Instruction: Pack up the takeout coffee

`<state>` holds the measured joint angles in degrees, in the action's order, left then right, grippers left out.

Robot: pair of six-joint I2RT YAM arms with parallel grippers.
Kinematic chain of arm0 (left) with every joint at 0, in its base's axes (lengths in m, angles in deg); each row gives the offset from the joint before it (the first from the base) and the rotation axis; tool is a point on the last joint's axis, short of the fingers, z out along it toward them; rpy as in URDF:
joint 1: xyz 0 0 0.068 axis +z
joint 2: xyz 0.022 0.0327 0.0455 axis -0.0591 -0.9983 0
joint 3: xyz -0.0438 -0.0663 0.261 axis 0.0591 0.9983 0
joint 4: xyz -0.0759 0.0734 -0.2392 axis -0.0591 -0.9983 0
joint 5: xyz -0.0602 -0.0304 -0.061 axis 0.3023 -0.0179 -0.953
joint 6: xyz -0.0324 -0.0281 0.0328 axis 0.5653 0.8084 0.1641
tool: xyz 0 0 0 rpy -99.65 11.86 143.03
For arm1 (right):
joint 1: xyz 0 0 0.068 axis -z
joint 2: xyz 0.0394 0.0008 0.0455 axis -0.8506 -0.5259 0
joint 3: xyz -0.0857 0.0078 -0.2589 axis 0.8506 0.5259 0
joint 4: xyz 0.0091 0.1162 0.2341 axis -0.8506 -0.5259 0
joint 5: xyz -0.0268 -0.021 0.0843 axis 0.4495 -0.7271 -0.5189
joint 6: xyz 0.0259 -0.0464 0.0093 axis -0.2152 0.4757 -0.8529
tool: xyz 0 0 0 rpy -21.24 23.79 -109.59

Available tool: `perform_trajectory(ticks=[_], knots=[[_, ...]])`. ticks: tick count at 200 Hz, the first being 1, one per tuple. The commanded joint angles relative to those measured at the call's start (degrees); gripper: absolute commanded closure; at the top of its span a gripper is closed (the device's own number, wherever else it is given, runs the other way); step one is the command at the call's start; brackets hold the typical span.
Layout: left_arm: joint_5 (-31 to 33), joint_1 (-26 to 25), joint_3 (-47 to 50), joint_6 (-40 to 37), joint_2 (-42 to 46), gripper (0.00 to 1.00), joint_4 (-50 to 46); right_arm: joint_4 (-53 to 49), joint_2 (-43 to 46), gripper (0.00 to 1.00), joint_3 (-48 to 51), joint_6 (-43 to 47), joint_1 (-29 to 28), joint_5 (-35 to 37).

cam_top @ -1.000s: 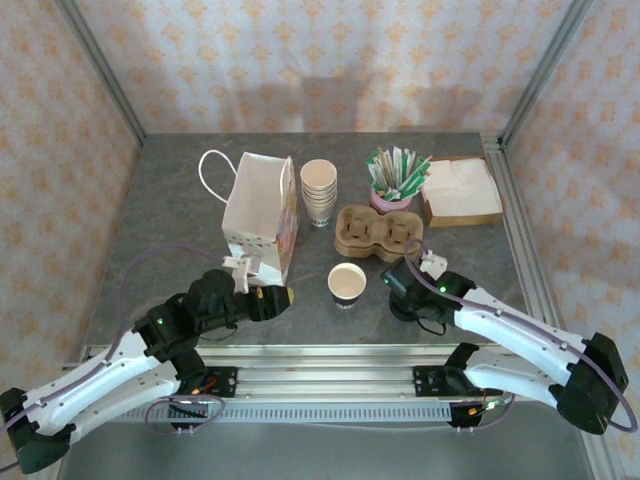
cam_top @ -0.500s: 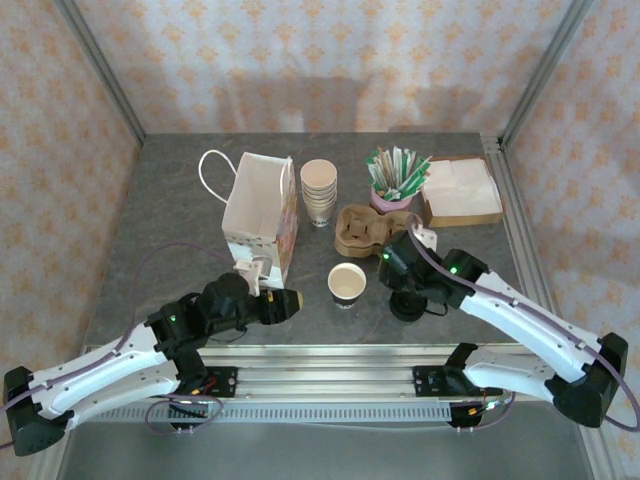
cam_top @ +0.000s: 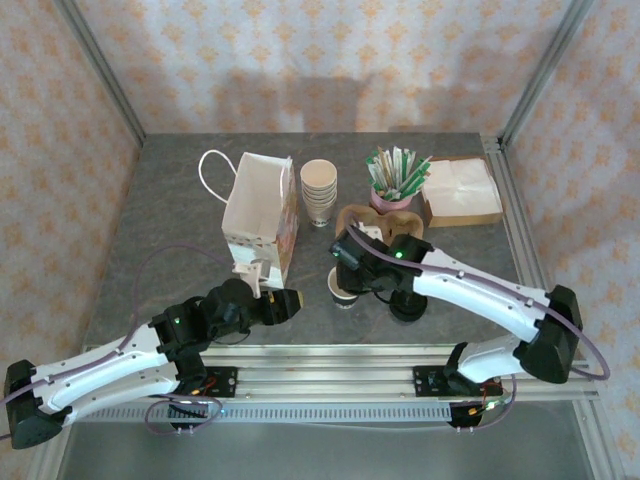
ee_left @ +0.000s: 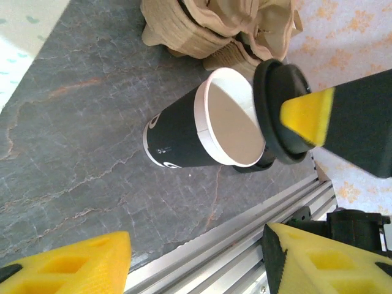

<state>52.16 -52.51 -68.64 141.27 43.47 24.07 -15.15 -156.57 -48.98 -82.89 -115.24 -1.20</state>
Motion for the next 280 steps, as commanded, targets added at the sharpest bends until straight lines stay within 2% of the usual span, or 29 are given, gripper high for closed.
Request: perform_trajectory(ticks=[1,33,280], knots=[[3.16,-0.7,0.41,1.0,1.16,0.41,-0.4,1.05,-1.04,0.38,-1.21,1.38,-0.21,-0.66],[3.42,-0.89,0.96,1.77,1.35,0.41,-0.32,3.59,-1.95,0.38,-0.63,1.27,-0.25,-3.13],[4.9,-1.59,1.88,1.79,0.93,0.41,0.01,0.36,-5.86,0.37,0.97,-0.2,-0.51,0.16]])
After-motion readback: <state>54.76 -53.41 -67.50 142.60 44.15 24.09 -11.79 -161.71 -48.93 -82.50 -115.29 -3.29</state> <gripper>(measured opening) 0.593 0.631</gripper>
